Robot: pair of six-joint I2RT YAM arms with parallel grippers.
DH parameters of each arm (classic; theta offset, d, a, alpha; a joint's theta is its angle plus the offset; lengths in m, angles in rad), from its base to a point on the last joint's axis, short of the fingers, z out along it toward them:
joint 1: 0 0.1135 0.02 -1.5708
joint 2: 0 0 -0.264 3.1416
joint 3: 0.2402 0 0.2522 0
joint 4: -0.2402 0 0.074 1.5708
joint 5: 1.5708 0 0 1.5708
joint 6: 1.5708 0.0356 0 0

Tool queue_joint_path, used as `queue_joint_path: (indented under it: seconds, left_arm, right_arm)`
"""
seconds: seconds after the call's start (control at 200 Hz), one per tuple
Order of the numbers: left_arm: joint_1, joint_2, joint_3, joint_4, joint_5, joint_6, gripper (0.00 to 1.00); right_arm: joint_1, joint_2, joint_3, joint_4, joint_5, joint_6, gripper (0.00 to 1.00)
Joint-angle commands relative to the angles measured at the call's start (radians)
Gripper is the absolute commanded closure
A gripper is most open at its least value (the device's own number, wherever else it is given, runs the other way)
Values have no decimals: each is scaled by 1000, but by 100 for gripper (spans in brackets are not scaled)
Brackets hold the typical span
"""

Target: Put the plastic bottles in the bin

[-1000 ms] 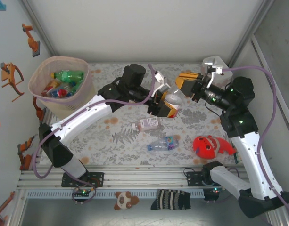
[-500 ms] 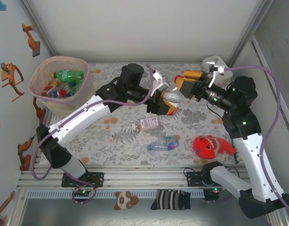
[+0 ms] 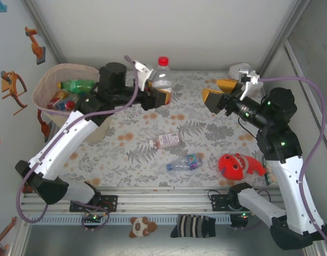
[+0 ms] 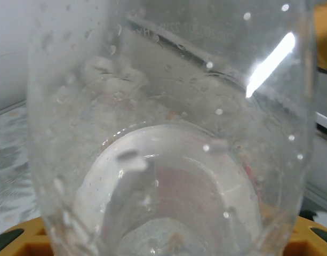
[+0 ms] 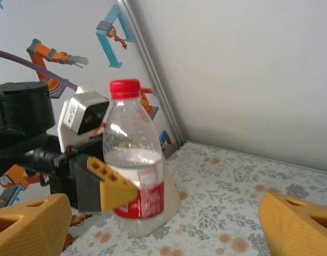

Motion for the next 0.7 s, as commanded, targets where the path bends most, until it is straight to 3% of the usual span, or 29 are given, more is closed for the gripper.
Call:
queue_joint_path:
  seconds: [0.0, 0.125, 0.401, 0.696]
  left_arm:
    - [82, -66, -24, -92, -162, -143, 56]
    - [176, -137, -39, -173, -252, -198, 54]
    - [349, -270, -15, -347, -462, -259, 64]
    - [446, -253, 69, -475, -696, -365, 66]
  right_arm:
    - [6, -1, 15, -7, 33, -21, 10]
    - [6, 8, 1, -12, 52, -27, 10]
    - [5, 39, -65, 43, 45, -41, 10]
    - [5, 133, -72, 92, -32, -71, 10]
